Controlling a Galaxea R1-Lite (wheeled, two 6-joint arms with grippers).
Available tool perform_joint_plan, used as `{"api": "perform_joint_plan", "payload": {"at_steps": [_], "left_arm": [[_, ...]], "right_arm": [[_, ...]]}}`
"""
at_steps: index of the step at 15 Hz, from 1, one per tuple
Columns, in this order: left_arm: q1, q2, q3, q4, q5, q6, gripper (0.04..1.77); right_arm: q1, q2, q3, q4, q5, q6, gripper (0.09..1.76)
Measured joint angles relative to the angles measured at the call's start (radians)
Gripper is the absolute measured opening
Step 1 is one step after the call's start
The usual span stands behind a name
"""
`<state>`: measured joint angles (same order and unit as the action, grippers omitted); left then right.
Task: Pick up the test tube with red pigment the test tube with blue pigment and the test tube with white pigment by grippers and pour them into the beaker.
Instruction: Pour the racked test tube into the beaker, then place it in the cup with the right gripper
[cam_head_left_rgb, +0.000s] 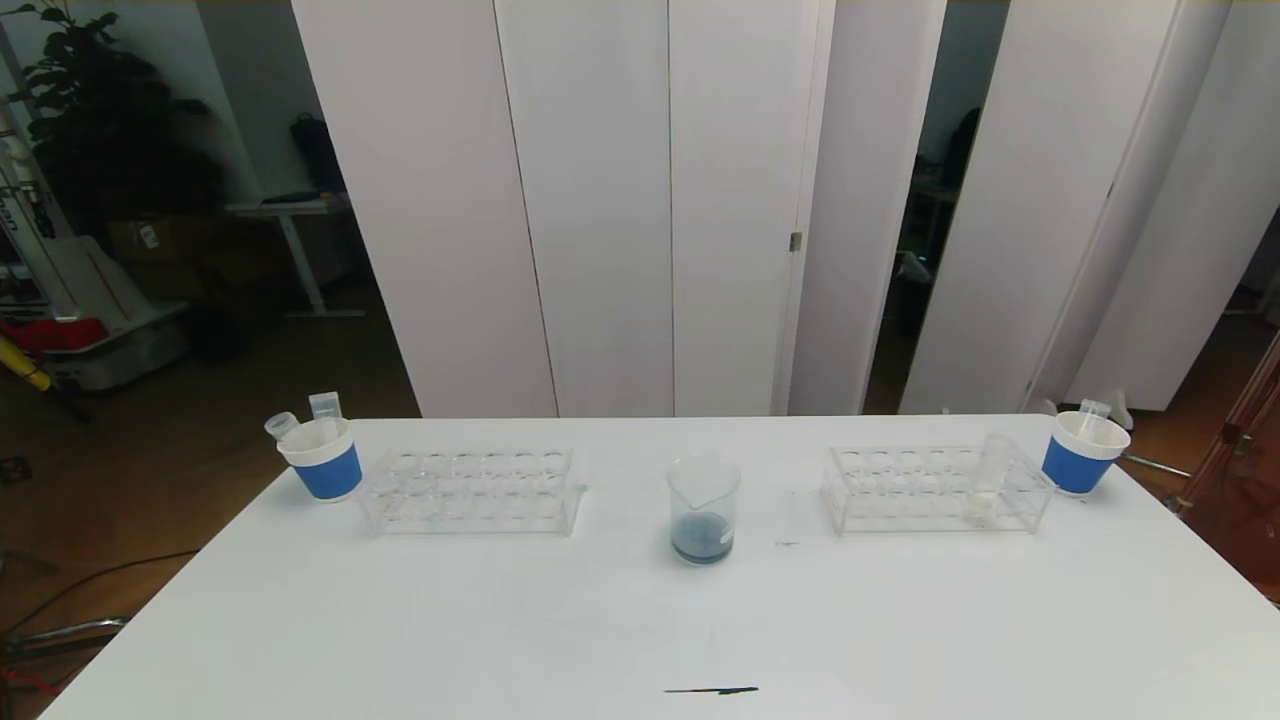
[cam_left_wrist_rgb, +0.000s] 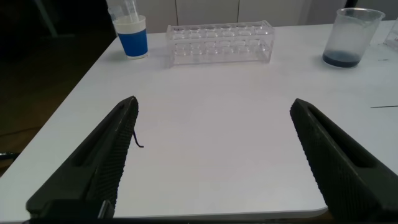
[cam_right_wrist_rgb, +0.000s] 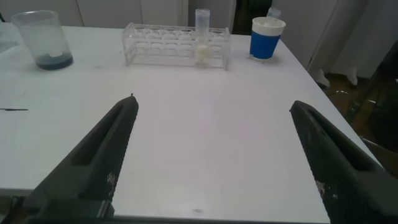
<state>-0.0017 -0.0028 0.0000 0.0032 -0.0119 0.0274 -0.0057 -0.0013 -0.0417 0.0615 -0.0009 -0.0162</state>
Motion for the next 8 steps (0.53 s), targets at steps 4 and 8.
{"api": "perform_joint_plan", "payload": {"at_steps": [4,8], "left_arm": [[0.000,0.000,0.000,0.000,0.000,0.000,1.74],[0.000,0.000,0.000,0.000,0.000,0.000,1.74]], "right_arm": [[-0.001,0.057,-0.173,0.067,-0.004,0.001,1.75],[-0.001,0.266,-0.365,0.036,-0.006,0.034,1.75]]}}
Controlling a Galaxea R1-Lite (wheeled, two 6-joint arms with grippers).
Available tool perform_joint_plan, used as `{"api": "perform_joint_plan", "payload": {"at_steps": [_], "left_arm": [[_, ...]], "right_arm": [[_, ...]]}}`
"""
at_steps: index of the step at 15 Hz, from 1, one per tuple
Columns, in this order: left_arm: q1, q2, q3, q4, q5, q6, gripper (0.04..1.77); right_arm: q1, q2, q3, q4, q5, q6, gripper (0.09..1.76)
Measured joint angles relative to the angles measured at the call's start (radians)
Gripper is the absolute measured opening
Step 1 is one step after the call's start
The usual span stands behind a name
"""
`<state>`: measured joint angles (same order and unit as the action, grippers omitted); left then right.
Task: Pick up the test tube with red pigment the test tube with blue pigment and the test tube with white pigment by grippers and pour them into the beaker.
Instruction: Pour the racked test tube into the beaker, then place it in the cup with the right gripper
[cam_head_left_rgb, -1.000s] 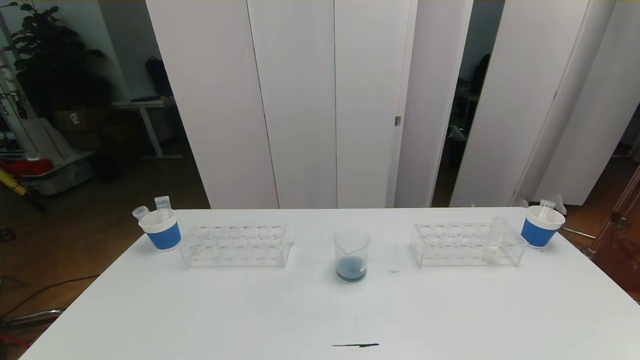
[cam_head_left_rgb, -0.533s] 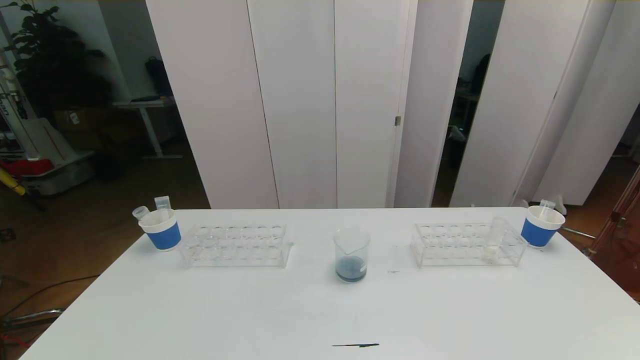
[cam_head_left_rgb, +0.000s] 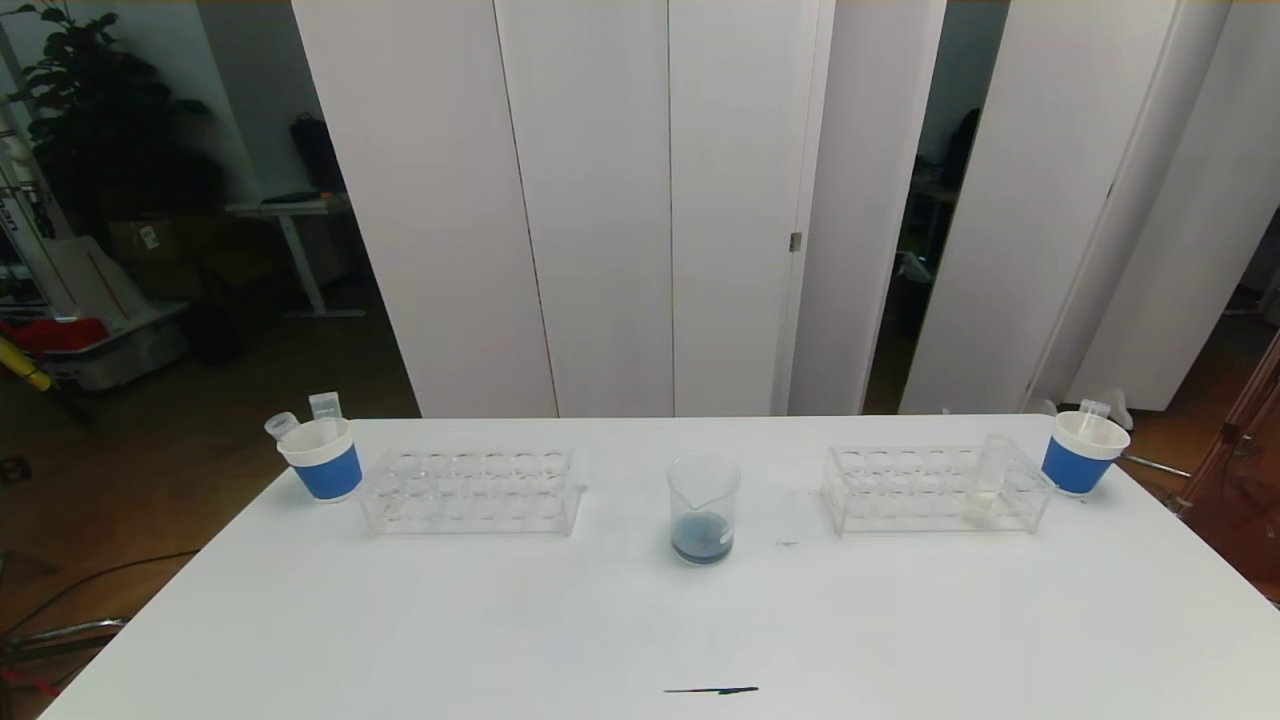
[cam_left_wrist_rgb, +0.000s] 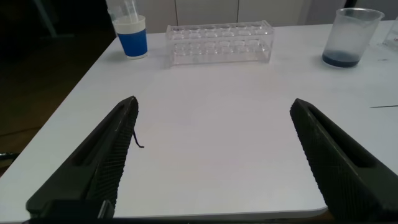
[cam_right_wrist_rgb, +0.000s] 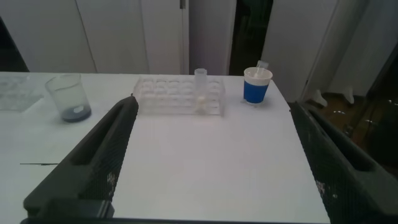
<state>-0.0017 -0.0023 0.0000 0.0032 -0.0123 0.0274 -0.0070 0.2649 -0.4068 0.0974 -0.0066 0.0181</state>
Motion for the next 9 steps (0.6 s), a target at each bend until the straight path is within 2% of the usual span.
{"api": "perform_joint_plan", "payload": {"at_steps": [5,9], "left_arm": [[0.000,0.000,0.000,0.000,0.000,0.000,1.74],[0.000,0.001,0.000,0.000,0.000,0.000,1.74]], "right_arm": [[-0.031,0.391,-0.210,-0.186,-0.002,0.064,1.75],[-0.072,0.693,-0.292,-0.359,-0.002,0.087,1.75]]}}
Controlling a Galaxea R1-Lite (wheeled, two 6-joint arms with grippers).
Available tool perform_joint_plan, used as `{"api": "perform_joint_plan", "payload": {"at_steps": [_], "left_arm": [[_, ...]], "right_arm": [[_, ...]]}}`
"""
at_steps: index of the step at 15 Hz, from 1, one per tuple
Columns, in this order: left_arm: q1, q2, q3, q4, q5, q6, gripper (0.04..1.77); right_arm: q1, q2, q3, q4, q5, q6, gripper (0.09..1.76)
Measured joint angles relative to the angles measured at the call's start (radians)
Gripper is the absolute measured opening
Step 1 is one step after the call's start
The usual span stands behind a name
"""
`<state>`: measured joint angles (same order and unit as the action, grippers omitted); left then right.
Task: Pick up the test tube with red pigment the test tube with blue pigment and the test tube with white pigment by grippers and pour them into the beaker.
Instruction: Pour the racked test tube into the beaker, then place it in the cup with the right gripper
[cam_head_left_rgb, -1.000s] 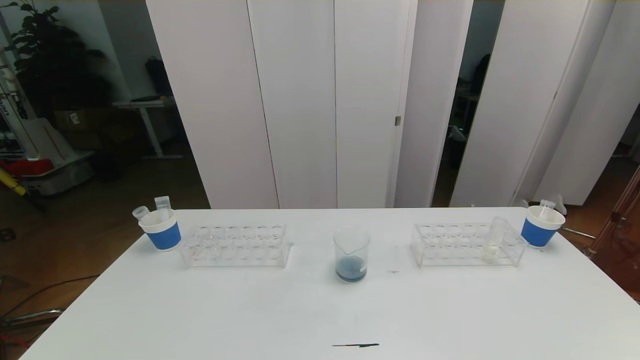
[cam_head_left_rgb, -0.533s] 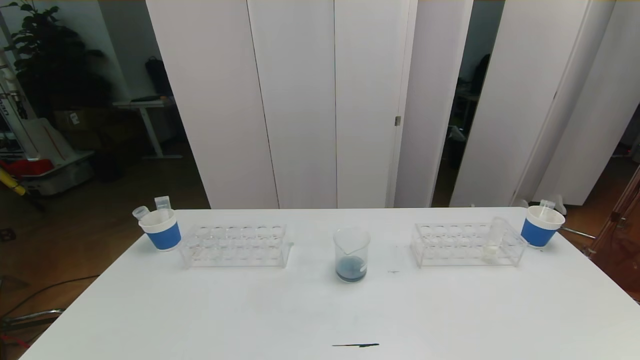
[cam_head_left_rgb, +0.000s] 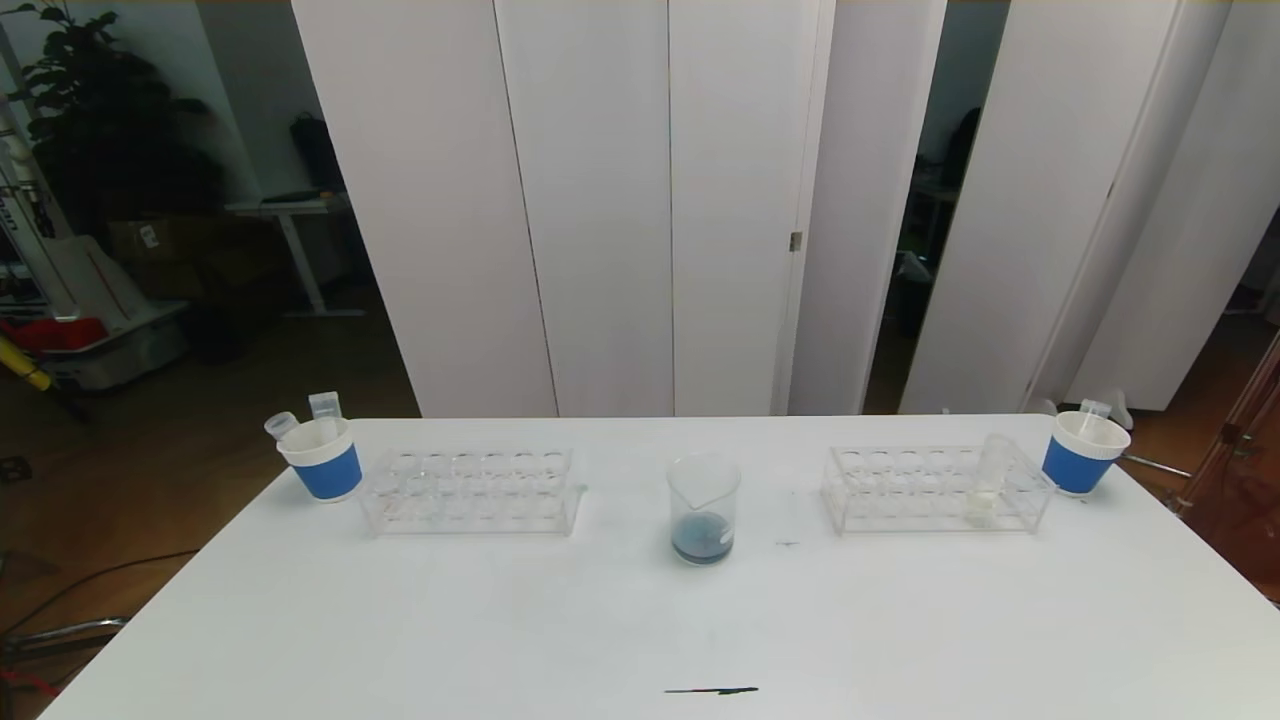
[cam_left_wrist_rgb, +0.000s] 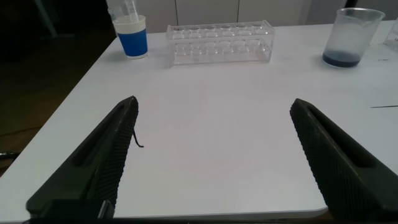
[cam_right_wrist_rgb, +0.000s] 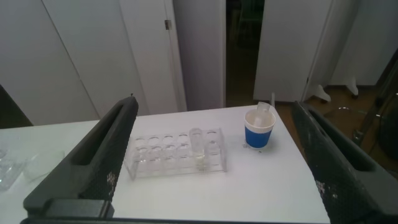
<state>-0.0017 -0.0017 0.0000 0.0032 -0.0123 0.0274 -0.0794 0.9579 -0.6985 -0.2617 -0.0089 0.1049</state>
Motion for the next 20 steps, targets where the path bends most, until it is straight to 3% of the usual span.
{"api": "perform_joint_plan", "payload": {"at_steps": [4,7,13,16,20], "left_arm": [[0.000,0.000,0.000,0.000,0.000,0.000,1.74],[0.000,0.000,0.000,0.000,0.000,0.000,1.74],[0.000,0.000,0.000,0.000,0.000,0.000,1.74],[0.000,0.000,0.000,0.000,0.000,0.000,1.74],[0.000,0.000,0.000,0.000,0.000,0.000,1.74]], "right_arm": [[-0.028,0.294,-0.018,-0.233,0.003,0.006,1.75],[-0.032,0.482,0.031,-0.374,0.007,0.003,1.75],[-0.005,0.775,0.303,-0.894,0.016,-0.041,1.75],[0.000,0.883,0.388,-1.016,0.014,-0.064,1.75],[0.006,1.002,0.384,-1.093,0.012,-0.104,1.75]]}}
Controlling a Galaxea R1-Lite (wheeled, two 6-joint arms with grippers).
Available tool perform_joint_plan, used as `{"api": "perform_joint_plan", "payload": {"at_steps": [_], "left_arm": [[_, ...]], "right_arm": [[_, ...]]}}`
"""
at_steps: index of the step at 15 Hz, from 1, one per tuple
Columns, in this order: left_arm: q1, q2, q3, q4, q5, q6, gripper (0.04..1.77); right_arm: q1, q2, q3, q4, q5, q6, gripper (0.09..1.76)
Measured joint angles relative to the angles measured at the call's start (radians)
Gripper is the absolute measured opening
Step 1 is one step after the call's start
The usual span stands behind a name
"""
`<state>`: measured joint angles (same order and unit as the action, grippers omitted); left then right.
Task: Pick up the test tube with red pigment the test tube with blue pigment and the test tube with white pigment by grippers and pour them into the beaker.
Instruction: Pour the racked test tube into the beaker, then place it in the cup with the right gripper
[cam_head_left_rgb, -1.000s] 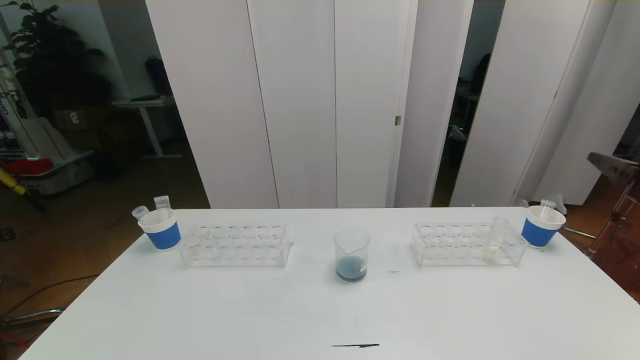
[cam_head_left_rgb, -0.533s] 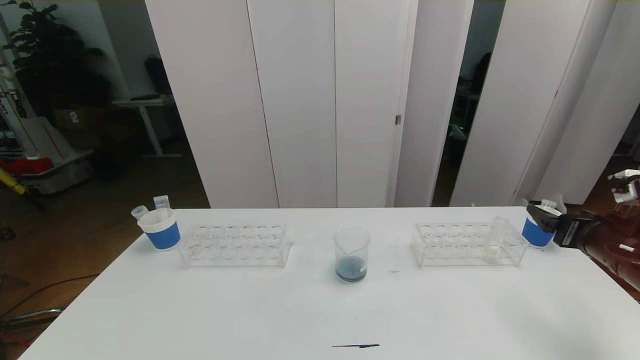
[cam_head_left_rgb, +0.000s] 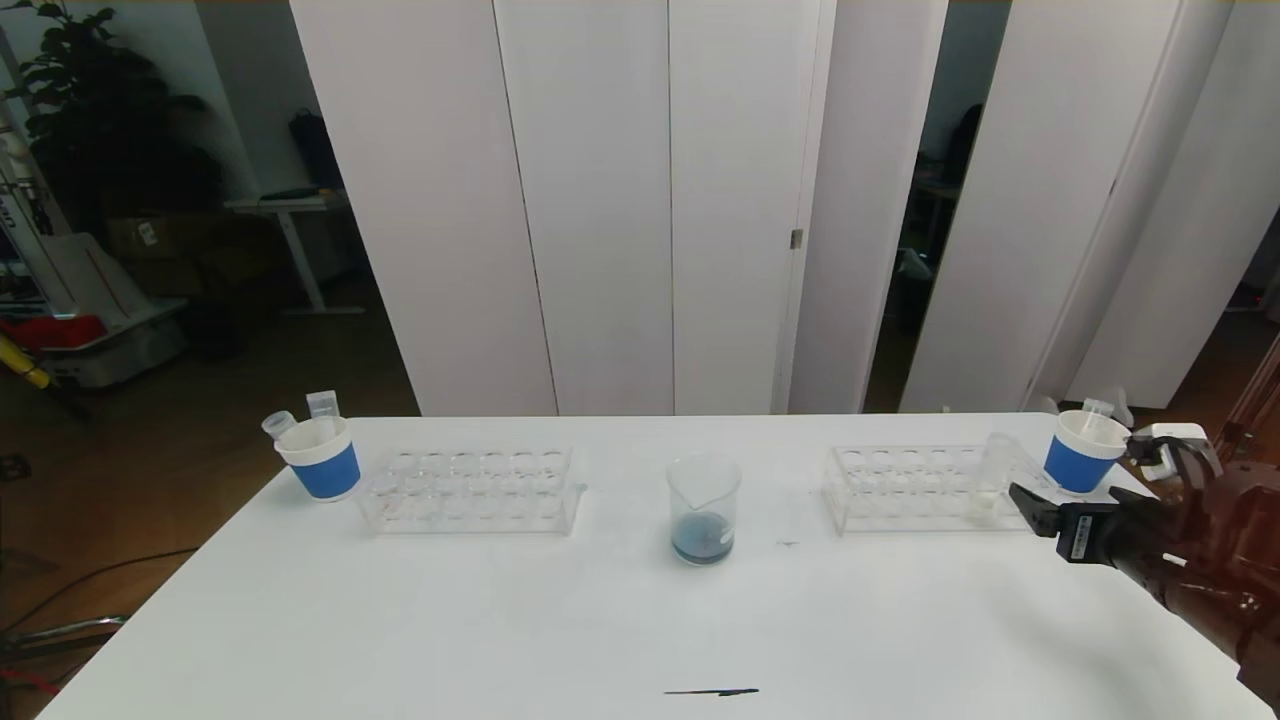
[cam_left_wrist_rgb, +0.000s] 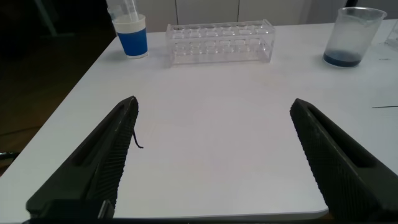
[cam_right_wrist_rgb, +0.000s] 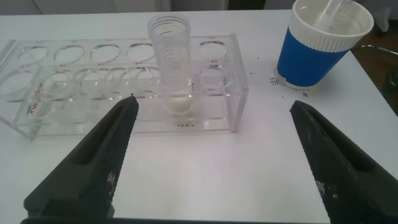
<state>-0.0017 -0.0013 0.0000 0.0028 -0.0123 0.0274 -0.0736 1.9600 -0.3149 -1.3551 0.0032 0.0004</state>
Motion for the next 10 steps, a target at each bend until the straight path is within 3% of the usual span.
{"api": "perform_joint_plan", "payload": {"at_steps": [7,10], "left_arm": [[0.000,0.000,0.000,0.000,0.000,0.000,1.74],[0.000,0.000,0.000,0.000,0.000,0.000,1.74]], "right_arm": [[0.030,0.162,-0.229,0.000,0.003,-0.020,1.75],[0.056,0.219,-0.276,0.001,-0.003,-0.031,1.75]]}}
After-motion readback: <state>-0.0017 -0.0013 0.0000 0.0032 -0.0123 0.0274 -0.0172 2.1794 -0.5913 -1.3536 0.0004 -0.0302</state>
